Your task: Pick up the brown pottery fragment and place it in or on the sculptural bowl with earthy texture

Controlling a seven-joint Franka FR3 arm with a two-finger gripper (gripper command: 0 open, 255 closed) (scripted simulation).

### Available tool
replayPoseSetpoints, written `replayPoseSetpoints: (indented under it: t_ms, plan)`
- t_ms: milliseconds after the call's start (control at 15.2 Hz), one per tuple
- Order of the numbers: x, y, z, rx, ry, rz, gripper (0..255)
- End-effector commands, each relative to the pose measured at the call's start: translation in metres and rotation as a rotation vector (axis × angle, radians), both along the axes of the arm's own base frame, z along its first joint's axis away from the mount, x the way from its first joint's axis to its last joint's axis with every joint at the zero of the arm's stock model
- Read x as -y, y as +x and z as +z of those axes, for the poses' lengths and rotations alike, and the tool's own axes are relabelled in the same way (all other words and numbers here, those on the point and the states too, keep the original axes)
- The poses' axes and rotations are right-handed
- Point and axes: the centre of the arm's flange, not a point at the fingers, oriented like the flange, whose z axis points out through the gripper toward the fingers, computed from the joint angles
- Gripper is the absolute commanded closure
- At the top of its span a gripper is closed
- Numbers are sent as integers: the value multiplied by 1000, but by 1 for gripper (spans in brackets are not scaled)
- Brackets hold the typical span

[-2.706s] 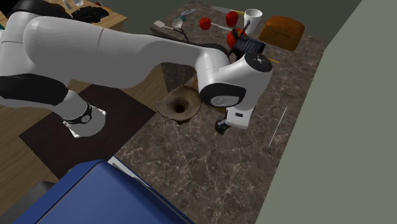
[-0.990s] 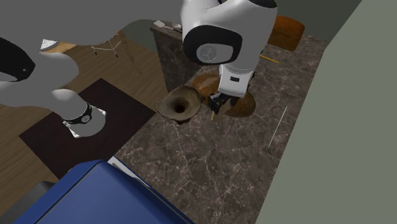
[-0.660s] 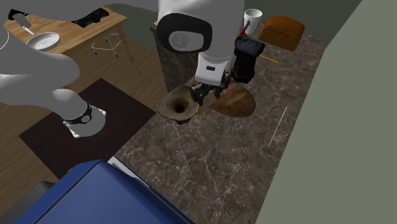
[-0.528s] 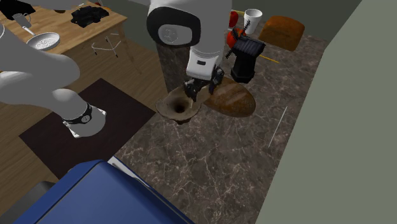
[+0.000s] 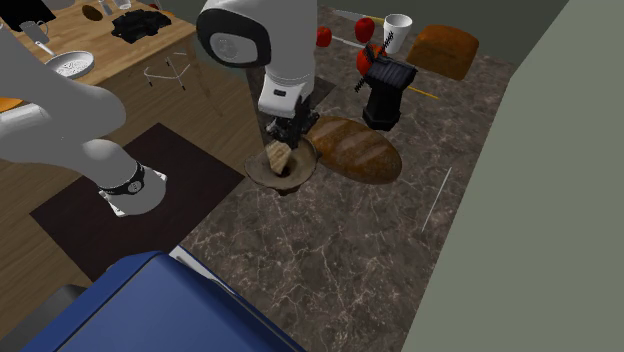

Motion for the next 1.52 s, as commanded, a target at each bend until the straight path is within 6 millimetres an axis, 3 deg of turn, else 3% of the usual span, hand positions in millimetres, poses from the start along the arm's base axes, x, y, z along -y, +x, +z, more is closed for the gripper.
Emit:
replayPoseSetpoints:
  t_ms: [0,66,132,660,1122,1452]
  plan:
    - [0,-1,-10,0,0,-1,255]
    - [0,-1,-6,0,0,0,255]
    - [0,-1,-6,0,0,0,0]
    - [21,-61,-69,-147,241,-131,0]
    - [12,-68,-105,-147,241,-131,0]
    - [11,-68,-108,-147,241,-131,0]
